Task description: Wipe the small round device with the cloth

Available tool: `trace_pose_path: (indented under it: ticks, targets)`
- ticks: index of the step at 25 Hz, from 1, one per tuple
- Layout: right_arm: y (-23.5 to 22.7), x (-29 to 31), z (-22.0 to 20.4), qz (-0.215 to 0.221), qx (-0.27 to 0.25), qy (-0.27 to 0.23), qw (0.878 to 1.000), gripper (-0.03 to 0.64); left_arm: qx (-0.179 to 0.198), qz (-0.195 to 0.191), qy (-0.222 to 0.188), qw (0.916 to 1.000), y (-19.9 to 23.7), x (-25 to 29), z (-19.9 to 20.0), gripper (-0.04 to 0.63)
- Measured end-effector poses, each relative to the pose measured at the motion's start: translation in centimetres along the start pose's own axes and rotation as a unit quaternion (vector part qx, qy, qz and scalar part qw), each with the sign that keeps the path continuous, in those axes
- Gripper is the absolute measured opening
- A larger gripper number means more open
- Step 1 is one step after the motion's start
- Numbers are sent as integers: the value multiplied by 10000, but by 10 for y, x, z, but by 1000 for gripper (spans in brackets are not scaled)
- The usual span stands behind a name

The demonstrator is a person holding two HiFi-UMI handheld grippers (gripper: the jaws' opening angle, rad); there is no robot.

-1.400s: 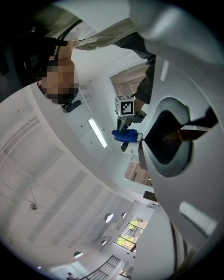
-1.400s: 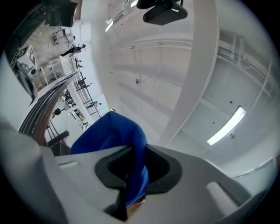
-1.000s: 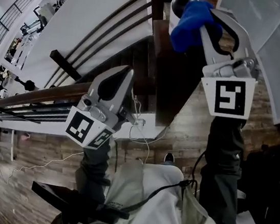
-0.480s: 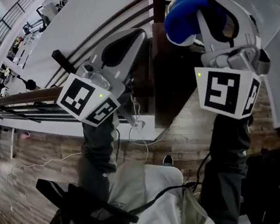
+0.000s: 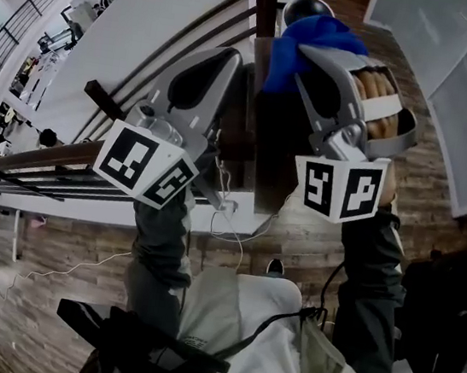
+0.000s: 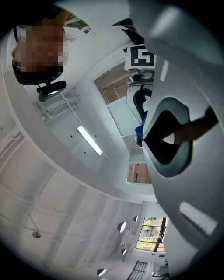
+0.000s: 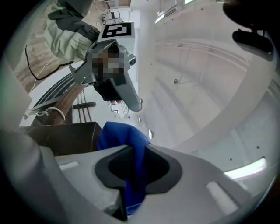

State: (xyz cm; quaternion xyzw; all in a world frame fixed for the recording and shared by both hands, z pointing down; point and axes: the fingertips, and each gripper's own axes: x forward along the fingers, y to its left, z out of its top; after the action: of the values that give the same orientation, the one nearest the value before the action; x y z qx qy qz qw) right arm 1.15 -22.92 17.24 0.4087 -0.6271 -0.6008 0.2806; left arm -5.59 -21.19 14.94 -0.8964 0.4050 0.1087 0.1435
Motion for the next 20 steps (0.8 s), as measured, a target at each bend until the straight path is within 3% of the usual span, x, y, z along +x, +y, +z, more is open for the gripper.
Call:
trace_pose_path:
  ticks: [3, 7, 12, 16, 20]
  targets:
    - [-3, 0, -5, -4, 35, -8, 10000, 55, 98, 25, 28, 9999, 0, 7, -1, 2]
    - [-40, 6, 3, -216, 203, -32, 9996, 55, 283, 90, 60, 9995, 0, 6, 1, 2]
    - [-57, 27, 4, -56, 456, 53, 9989, 55, 284, 157, 43, 9995, -6, 0, -2, 2]
    - [-29, 32, 15, 205, 264, 50, 9994, 55, 358, 233, 47, 9991, -2, -5, -4, 2]
    - [12, 27, 17, 763, -6, 149, 9970, 55, 382, 194, 91, 9990, -4, -9, -7, 2]
